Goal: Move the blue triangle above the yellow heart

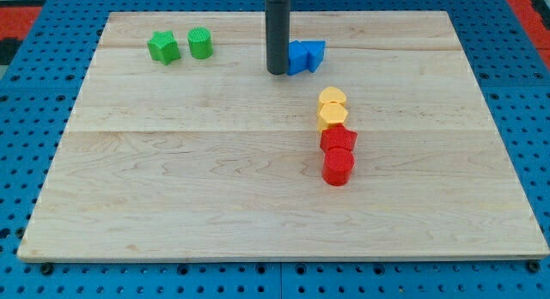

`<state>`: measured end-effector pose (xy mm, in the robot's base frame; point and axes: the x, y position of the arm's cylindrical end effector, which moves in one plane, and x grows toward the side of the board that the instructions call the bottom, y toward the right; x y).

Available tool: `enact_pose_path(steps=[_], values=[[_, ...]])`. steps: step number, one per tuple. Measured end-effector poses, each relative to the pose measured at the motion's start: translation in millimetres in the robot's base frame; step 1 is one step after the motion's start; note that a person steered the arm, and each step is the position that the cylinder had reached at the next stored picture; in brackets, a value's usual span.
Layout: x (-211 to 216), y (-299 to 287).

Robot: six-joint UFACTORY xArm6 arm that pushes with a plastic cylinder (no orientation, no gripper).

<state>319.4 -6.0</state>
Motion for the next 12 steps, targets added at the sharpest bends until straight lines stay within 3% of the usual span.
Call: enact_pose_path(steps=[1,2,4,6,10,11,12], values=[[-42.7,-20.4],[-60.2,8.6],[-38.7,52.4],[-47.7,91.4],[-3.0,86.2],[-32.8,83.9],[-27.6,66.6]])
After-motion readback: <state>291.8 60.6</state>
